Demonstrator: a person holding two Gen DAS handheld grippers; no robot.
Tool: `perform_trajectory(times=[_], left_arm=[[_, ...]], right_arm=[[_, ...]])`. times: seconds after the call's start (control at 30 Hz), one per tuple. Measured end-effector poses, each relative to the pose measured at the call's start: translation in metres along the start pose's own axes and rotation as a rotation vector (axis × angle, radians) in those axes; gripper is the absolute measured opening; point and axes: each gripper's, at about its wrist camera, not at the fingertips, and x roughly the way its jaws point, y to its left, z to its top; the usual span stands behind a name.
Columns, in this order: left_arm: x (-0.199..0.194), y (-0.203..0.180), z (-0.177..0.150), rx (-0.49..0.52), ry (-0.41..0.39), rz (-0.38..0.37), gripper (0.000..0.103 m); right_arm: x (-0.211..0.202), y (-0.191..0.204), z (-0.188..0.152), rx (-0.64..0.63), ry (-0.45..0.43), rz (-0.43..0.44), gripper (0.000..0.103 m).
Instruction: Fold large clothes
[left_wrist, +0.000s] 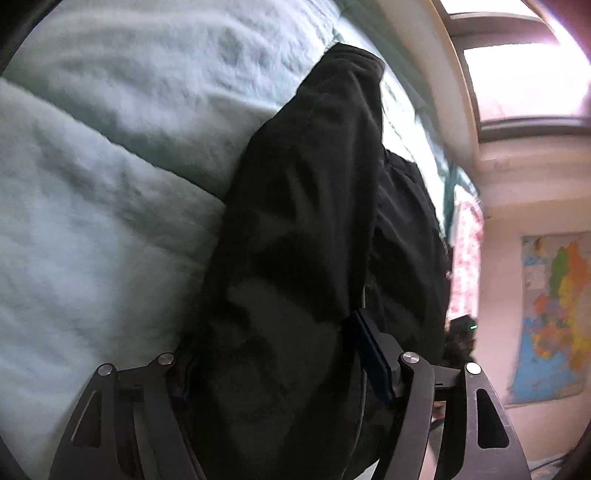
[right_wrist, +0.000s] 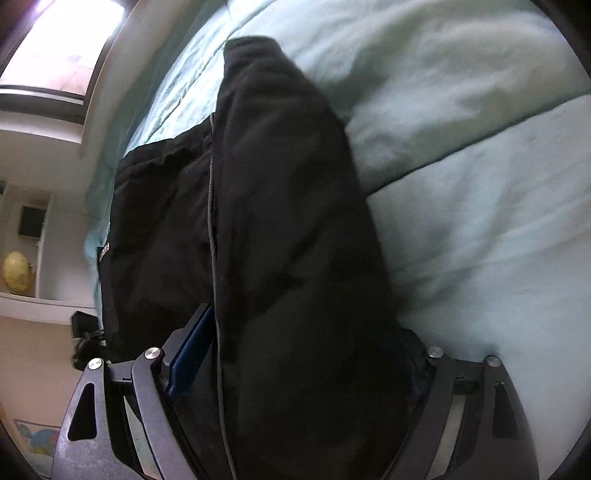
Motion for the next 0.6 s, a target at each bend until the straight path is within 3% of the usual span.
perform_trajectory(times=[0.03,0.07,0.1,0.17,0.27,0.37,0.43,0.47,0.5,0.57,0.6], left_arm=[[0.001,0.002,0.000,-0.010,-0.003,-0.025,0.071],[0.000,0.001,-0.002,-0.002,-0.004,-0.053,0.059],[-0.003,-0.002,-0.005,0.014,-0.003,-0.087,0.051],[-0.009,-0.005,-0.010,0.025,-0.004,-0.134,0.048],[-0.005,-0.002,-0.013,0.010,0.016,-0.113,0.050],[0.013,0.006,-0.011,-0.045,0.049,-0.116,0.067],[0.017,0.006,-0.013,-0.048,0.048,-0.110,0.067],[0.017,0.002,-0.014,-0.039,0.040,-0.100,0.064],[0.014,-0.003,-0.017,-0.025,0.029,-0.090,0.054],[0.002,-0.018,-0.028,0.019,-0.007,-0.084,0.042],[-0.007,-0.028,-0.036,0.037,-0.028,-0.103,0.039]], right_arm=[[0.002,0.000,0.001,-0.008,0.001,0.013,0.084],[0.002,0.003,0.001,-0.023,0.003,0.030,0.072],[0.001,0.005,0.000,-0.042,0.004,0.057,0.069],[-0.004,0.010,-0.003,-0.085,0.001,0.066,0.064],[-0.004,0.007,-0.007,-0.096,0.026,0.090,0.066],[0.011,0.001,-0.002,-0.056,0.067,0.133,0.078],[0.022,0.005,-0.001,-0.067,0.086,0.134,0.079],[0.023,0.008,0.000,-0.078,0.085,0.124,0.078],[0.022,0.013,-0.001,-0.098,0.080,0.115,0.074],[0.009,0.025,-0.007,-0.148,0.053,0.106,0.056],[-0.001,0.031,-0.012,-0.166,0.033,0.121,0.052]])
